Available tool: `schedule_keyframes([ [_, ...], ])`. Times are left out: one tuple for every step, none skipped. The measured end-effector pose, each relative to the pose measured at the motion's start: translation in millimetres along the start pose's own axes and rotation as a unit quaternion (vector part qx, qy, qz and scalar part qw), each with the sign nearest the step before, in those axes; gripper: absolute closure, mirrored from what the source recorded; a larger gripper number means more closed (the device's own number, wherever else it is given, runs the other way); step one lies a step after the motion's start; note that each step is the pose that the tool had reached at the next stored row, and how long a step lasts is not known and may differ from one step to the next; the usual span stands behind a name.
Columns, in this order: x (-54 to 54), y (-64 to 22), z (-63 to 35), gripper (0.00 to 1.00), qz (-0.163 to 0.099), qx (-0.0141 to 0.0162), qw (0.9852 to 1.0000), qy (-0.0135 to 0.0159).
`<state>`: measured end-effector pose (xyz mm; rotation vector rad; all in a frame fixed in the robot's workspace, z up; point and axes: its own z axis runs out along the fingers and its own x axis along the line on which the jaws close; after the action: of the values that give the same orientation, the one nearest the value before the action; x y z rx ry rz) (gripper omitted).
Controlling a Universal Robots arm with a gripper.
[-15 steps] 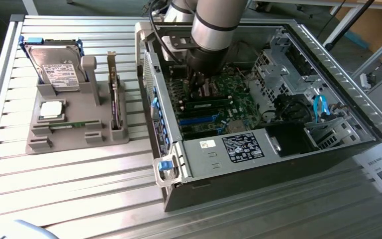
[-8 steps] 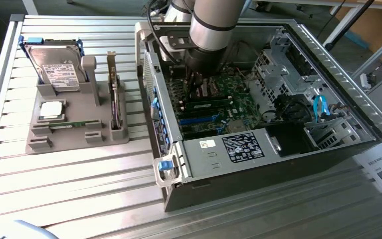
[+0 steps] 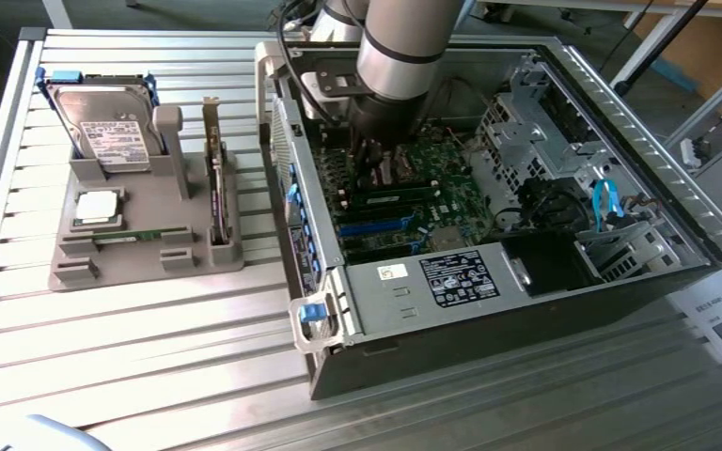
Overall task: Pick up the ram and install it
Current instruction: 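Press down the ram until it locks into place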
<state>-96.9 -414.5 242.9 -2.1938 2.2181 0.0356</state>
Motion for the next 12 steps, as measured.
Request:
schedule_keyframes([
  [0.0,0.0,0.9,0.90,0.000,0.0001,1.0000,0.0000],
  [0.0,0.0,1.4,0.90,0.000,0.0002,1.0000,-0.0001],
  [0.1,0.0,1.5,0.90,0.000,0.0001,1.0000,0.0001],
  [0.1,0.0,1.5,0.90,0.000,0.0001,1.0000,0.0001],
  [0.0,0.0,1.5,0.90,0.000,0.0001,1.0000,0.0000],
  [0.0,0.0,1.5,0.90,0.000,0.0001,1.0000,0.0001],
  [0.0,0.0,1.6,0.90,0.000,0.0001,1.0000,0.0000],
  [0.0,0.0,2.0,0.90,0.000,0.0002,1.0000,-0.0001],
  [0.0,0.0,2.3,0.90,0.000,0.0002,1.0000,-0.0001],
  [0.1,0.0,2.6,0.90,0.000,0.0002,1.0000,-0.0001],
  [0.1,0.0,2.9,0.90,0.000,0.0002,1.0000,0.0000],
  [0.1,0.0,3.3,0.90,0.000,0.0003,1.0000,0.0000],
])
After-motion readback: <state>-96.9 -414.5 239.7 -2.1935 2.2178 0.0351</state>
